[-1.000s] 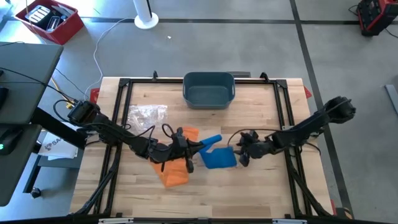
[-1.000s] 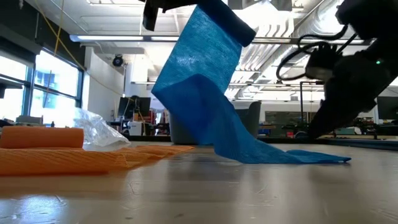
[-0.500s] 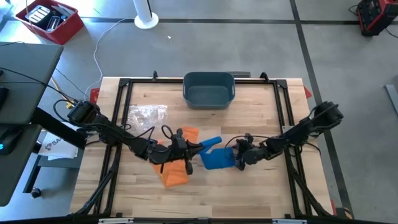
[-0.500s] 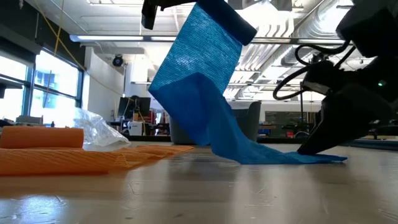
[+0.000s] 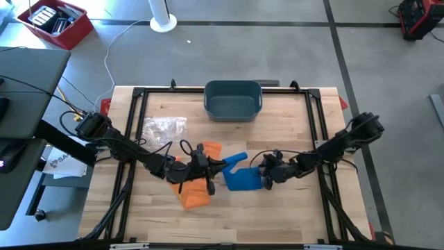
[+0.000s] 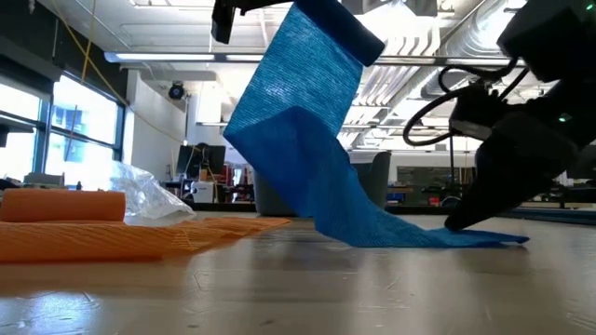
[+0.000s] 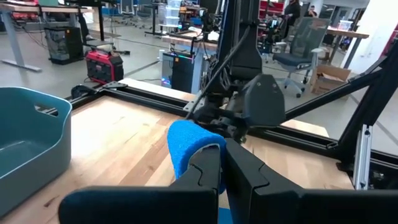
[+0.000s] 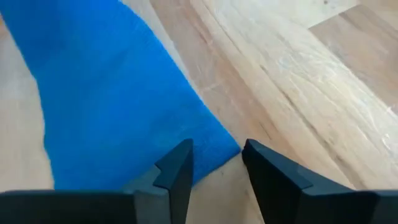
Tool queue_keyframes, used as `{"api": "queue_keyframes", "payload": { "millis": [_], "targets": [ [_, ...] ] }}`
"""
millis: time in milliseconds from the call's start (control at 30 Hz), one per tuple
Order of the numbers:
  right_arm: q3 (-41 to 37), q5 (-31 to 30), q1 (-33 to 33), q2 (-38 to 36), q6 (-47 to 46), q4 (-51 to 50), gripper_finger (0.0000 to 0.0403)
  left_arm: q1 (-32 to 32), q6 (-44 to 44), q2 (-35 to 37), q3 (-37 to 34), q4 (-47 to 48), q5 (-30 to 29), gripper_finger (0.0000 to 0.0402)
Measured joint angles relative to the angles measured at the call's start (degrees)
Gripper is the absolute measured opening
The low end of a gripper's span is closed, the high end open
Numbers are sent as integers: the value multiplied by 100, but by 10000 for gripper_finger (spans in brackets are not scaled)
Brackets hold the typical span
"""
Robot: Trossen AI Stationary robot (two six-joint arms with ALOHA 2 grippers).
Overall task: Roll bandage
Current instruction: Roll the blue bandage
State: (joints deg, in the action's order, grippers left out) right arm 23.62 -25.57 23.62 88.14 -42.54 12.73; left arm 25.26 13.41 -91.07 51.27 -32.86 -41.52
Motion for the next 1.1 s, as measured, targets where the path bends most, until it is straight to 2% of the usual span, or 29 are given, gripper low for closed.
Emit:
{"api": "queue_keyframes", "payload": {
  "millis": [133,300,367,433,500,533,600,667,833,933,1033,1100],
  "targets": [
    [20,294,-112,183,162,76,134,-1,2,0,0,-2,-92,1],
    [42,-65,39,717,662,427,125,-1,86,0,0,17,-171,1],
    [52,-232,142,822,759,490,101,3,202,0,0,41,-390,1],
    [52,-281,268,821,872,520,62,-2,243,0,0,121,-714,1],
    [39,-202,463,637,1093,392,19,-39,249,0,-2,255,-1176,1],
    [50,-144,620,469,1172,243,11,-64,247,-2,-2,306,-1441,1],
    [122,39,1016,111,1234,-110,11,-164,238,-1,-2,412,-1899,1],
    [265,214,1491,-307,1352,-532,6,-306,163,0,-2,590,-2067,1],
    [1117,600,2779,-1031,1285,-1254,3,-594,204,-2,-2,667,-1957,1],
    [1915,379,3440,-1071,1338,-1804,2,-677,101,-2,-2,715,-1885,1],
    [2746,-68,3879,-877,1352,-2896,1,-705,99,-2,-16,718,-1859,1],
    [3312,-339,4035,-683,1249,-3663,1,-722,62,-2,-83,574,-1634,1]
  ]
}}
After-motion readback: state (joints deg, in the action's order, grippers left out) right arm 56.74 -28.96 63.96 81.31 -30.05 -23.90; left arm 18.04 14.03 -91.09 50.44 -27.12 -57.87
